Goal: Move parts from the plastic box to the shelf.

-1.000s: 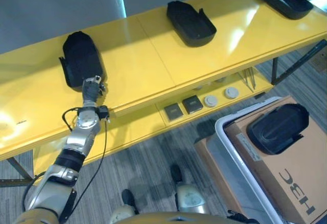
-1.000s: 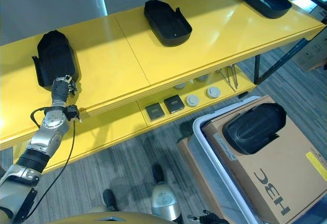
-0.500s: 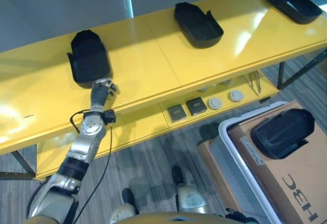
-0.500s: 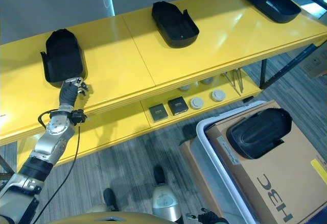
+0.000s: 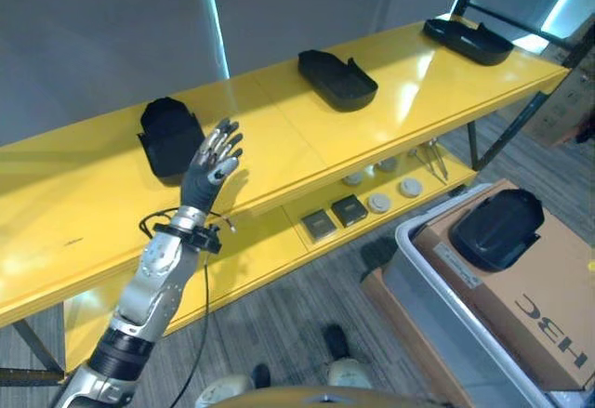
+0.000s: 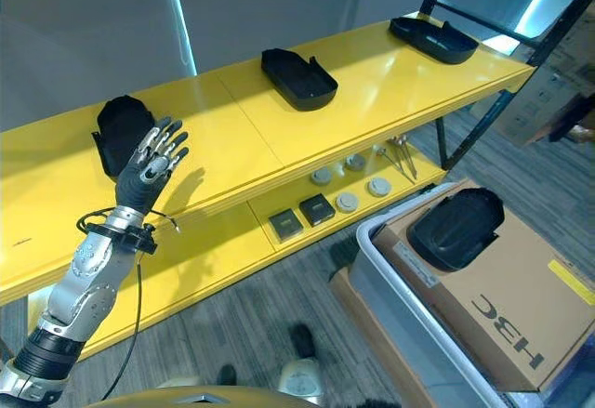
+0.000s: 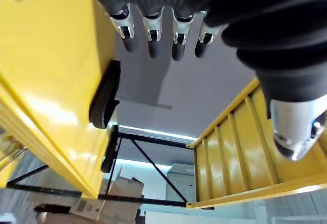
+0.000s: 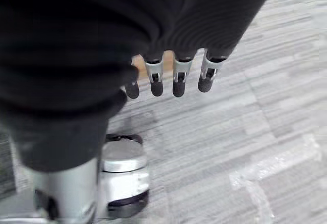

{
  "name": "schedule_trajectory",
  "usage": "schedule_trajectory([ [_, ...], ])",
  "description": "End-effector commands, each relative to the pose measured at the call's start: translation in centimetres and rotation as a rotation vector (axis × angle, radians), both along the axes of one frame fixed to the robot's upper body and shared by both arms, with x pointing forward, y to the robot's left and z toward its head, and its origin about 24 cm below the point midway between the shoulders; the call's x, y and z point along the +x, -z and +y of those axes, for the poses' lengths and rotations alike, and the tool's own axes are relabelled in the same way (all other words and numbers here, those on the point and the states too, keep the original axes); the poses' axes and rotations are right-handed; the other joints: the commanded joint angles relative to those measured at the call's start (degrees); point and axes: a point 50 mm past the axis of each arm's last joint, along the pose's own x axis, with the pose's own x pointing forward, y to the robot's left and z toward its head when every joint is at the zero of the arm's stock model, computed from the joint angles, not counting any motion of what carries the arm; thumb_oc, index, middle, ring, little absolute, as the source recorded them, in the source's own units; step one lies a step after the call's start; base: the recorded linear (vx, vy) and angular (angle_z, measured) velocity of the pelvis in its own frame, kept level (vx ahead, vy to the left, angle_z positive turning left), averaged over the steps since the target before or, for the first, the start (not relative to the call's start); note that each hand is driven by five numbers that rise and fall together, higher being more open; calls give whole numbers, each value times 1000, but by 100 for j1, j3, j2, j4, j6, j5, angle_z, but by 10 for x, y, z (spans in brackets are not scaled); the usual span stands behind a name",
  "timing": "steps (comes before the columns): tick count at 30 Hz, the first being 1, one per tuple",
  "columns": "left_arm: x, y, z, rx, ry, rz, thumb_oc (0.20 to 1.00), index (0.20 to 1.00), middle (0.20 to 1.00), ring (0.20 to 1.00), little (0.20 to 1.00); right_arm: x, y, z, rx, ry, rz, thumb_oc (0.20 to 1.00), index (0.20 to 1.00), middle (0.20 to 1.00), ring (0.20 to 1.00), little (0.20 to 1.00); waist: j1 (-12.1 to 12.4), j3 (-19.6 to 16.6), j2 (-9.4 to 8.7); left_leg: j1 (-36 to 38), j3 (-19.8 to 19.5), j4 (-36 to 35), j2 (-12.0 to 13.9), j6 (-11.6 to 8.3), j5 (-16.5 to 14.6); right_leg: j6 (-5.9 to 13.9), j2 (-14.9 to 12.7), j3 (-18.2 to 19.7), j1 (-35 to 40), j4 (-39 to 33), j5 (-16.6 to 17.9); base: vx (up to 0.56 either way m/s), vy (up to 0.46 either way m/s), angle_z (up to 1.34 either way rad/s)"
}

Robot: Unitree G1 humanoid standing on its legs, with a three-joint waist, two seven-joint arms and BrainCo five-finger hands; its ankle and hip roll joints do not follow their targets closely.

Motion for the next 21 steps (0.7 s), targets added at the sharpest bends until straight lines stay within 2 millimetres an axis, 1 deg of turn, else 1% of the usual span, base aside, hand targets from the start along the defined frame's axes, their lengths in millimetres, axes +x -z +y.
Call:
schedule_trajectory([
  [1,0,-18,5,-67,25,-101,1000,1000,1000,1000,1000,9,-9,-29,-110,-3,-16,1000,1000,1000,1000,1000,-36,289,401,39,337,-268,195,-125,52,27,335,-761,23,-160,925,-138,66,-28],
  [3,-3,-12,12,-82,10,-77,1000,1000,1000,1000,1000,7,-9,-29,-121,-10,-15,1000,1000,1000,1000,1000,67,318,401,110,622,-330,237,-131,19,110,189,-1288,-88,-76,952,-137,41,-70],
  [4,-6,-8,16,-80,-7,-67,1000,1000,1000,1000,1000,6,-9,-31,-126,-16,-19,1000,1000,1000,1000,1000,130,322,406,173,865,-395,272,-137,14,149,79,-1630,-115,22,966,-124,25,-131],
  [6,-7,-3,20,-95,-11,-35,1000,1000,1000,1000,1000,8,-10,-33,-138,-30,-19,1000,1000,1000,1000,1000,187,279,414,208,1156,-473,316,-136,44,158,-48,-1941,-123,171,959,-123,-12,-151],
  [7,-6,2,21,-97,3,-4,1000,1000,1000,1000,1000,10,-11,-35,-141,-38,-16,1000,1000,1000,1000,1000,224,214,434,207,1423,-512,380,-131,63,137,-117,-2198,-92,288,873,-106,-55,-114],
  [9,-6,7,19,-91,21,32,1000,1000,1000,1000,1000,12,-11,-35,-143,-38,-11,1000,1000,1000,1000,1000,268,152,445,210,1696,-537,447,-134,84,118,-189,-2500,-57,395,803,-51,-86,-107],
  [11,-6,15,19,-97,12,67,1000,1000,1000,1000,1000,12,-10,-32,-141,-54,-7,1000,1000,1000,1000,1000,340,116,455,264,2046,-551,535,-157,71,116,-291,-2971,25,497,725,4,-118,-103],
  [12,-7,22,19,-103,0,89,1000,1000,1000,1000,1000,12,-9,-30,-142,-74,-1,1000,1000,1000,1000,1000,430,63,485,366,2331,-592,625,-209,-26,210,-410,-3448,156,487,671,16,-136,-85],
  [13,-7,24,20,-110,-18,96,1000,1000,1000,1000,1000,12,-9,-30,-143,-88,3,1000,1000,1000,1000,1000,476,40,481,386,2531,-600,677,-219,-28,213,-511,-3743,190,502,691,19,-156,-108],
  [14,-6,26,20,-116,-26,100,1000,1000,1000,1000,1000,11,-9,-29,-142,-95,6,1000,1000,1000,1000,1000,492,25,475,392,2671,-587,722,-224,-35,210,-549,-3917,210,490,692,1,-212,-150],
  [15,-4,29,18,-117,-17,115,1000,1000,1000,1000,1000,8,-8,-28,-142,-83,9,1000,1000,1000,1000,1000,460,20,462,389,2748,-542,767,-225,-54,197,-524,-3976,206,468,674,71,-333,-169],
  [16,0,36,13,-124,-23,145,1000,1000,1000,1000,1000,3,-7,-26,-142,-68,10,1000,1000,1000,1000,1000,350,17,438,378,2768,-464,849,-231,-67,162,-385,-3841,171,429,612,103,-356,-123],
  [18,2,41,9,-94,-20,165,1000,1000,1000,1000,1000,0,-6,-23,-141,-52,12,1000,1000,1000,1000,1000,271,5,423,374,2788,-430,911,-239,-73,129,-280,-3750,165,404,542,106,-295,-53],
  [19,3,51,4,-81,-17,217,1000,1000,1000,1000,1000,-5,-5,-20,-142,-38,17,1000,1000,1000,1000,1000,175,-26,414,401,2848,-432,1000,-282,-43,69,-163,-3691,213,336,483,165,-373,-48],
  [21,1,74,4,-24,-58,319,1000,1000,1000,1000,1000,-16,-5,-22,-155,-4,30,1000,1000,1000,1000,1000,36,-93,390,412,2988,-266,1206,-394,-52,-87,12,-3635,333,192,367,203,-384,-14],
])
